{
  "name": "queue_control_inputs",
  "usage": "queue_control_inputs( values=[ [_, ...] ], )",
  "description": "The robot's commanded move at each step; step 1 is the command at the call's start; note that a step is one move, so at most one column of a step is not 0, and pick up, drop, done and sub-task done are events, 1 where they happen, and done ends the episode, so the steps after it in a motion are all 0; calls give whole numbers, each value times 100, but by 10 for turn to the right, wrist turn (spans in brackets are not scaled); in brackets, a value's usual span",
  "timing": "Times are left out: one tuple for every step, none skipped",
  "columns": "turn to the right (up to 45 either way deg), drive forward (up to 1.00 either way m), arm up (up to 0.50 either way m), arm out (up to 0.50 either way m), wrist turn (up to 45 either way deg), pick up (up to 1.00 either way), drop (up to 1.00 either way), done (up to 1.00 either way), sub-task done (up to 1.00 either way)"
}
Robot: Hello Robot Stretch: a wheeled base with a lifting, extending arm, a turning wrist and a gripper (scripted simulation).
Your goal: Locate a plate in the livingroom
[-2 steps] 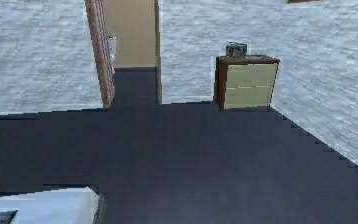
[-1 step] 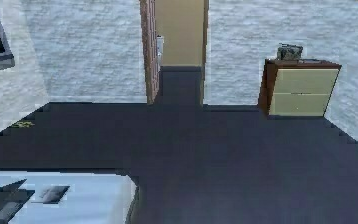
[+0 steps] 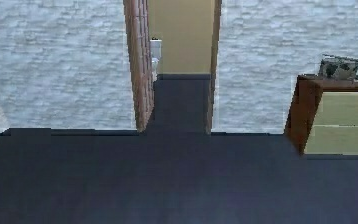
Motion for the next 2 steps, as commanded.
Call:
queue_control_inputs(
  values=[
    [-30, 0, 0, 0, 0, 0, 0, 0, 0],
    [450, 0, 0, 0, 0, 0, 0, 0, 0]
  ],
)
